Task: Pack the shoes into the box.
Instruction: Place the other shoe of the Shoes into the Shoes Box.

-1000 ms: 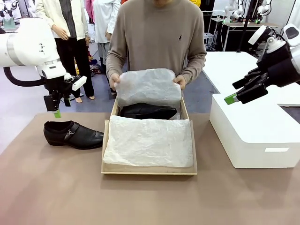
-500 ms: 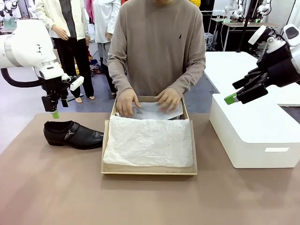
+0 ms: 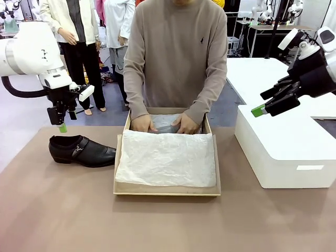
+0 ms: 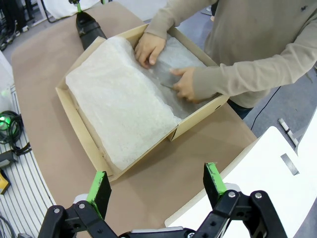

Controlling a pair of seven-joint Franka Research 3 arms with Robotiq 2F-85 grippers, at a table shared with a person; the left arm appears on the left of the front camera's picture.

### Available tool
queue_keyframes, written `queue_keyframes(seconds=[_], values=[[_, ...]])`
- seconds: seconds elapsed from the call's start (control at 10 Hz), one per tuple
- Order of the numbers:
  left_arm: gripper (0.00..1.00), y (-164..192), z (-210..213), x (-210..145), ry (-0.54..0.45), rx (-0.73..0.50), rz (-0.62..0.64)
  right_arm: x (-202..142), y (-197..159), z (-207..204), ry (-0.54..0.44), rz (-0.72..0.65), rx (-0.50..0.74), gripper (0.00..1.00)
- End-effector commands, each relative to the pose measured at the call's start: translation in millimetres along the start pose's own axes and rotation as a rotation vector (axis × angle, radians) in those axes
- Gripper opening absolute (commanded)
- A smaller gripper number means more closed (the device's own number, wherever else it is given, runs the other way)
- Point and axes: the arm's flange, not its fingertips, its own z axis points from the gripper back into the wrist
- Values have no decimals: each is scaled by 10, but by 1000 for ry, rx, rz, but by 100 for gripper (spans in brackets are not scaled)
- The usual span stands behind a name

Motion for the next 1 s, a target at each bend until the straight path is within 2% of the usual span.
queue_keyframes(seconds=[0.0, 0.9], values=[[100, 52, -31, -25, -2, -3, 24, 2, -6, -3, -13, -1, 9, 100], [100, 323, -259, -166, 33, -27, 150, 2, -6, -3, -13, -1, 9, 100]])
